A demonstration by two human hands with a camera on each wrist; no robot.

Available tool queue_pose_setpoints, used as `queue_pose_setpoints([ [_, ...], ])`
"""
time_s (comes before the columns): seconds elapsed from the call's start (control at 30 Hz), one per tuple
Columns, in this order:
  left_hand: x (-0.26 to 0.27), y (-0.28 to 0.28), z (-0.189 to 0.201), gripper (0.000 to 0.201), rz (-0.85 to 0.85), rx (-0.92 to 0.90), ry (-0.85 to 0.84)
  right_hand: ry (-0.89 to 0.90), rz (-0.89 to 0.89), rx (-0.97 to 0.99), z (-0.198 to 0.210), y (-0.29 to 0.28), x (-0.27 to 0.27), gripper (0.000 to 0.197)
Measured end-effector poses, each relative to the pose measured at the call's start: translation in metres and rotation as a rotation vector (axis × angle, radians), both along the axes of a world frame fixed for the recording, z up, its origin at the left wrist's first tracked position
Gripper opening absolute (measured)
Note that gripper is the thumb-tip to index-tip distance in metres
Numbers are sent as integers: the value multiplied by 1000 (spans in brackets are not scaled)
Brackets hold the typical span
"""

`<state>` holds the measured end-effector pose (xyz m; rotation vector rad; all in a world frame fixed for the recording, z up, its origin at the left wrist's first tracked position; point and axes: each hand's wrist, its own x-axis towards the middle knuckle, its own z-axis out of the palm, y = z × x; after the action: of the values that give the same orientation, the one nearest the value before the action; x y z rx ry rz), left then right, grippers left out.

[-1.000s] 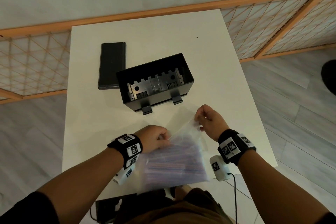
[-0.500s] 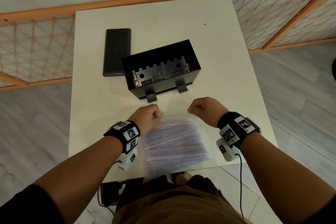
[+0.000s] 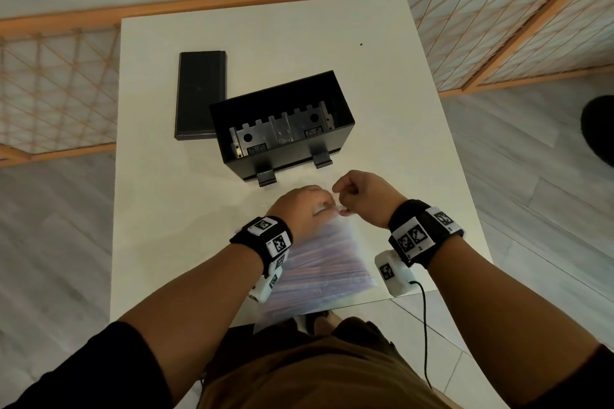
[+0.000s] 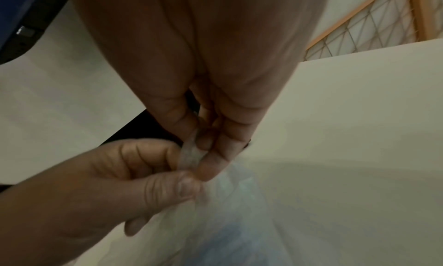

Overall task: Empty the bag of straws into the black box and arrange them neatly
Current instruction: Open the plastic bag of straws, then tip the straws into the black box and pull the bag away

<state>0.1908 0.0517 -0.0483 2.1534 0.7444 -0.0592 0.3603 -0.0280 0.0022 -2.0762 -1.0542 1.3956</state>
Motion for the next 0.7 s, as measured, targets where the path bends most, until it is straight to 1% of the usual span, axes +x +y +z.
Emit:
queue_pose_setpoints([
  [0.1, -7, 15, 3, 27, -93, 82, 57, -34, -45, -3, 3, -3, 4, 21],
  [0.23, -38, 37, 12, 29, -174, 182, 118, -34, -95, -15, 6, -11, 4, 19],
  [0.3, -56, 45, 20, 35, -180, 215, 129, -35, -99, 0, 10, -16, 0, 18],
  [0.4, -82, 54, 38, 38, -129, 254, 125, -84, -94, 64, 20, -23, -3, 16],
  [0.5, -104, 57, 61, 35, -20, 309, 85, -96, -130, 143, 40, -30, 0, 16],
  [0.6, -115, 54, 88, 29, 64, 336, 32, -92, -175, 220, 63, -34, 1, 15],
  [0.7, -118, 49, 110, 27, 117, 406, -18, -91, -227, 279, 80, -37, -1, 15],
])
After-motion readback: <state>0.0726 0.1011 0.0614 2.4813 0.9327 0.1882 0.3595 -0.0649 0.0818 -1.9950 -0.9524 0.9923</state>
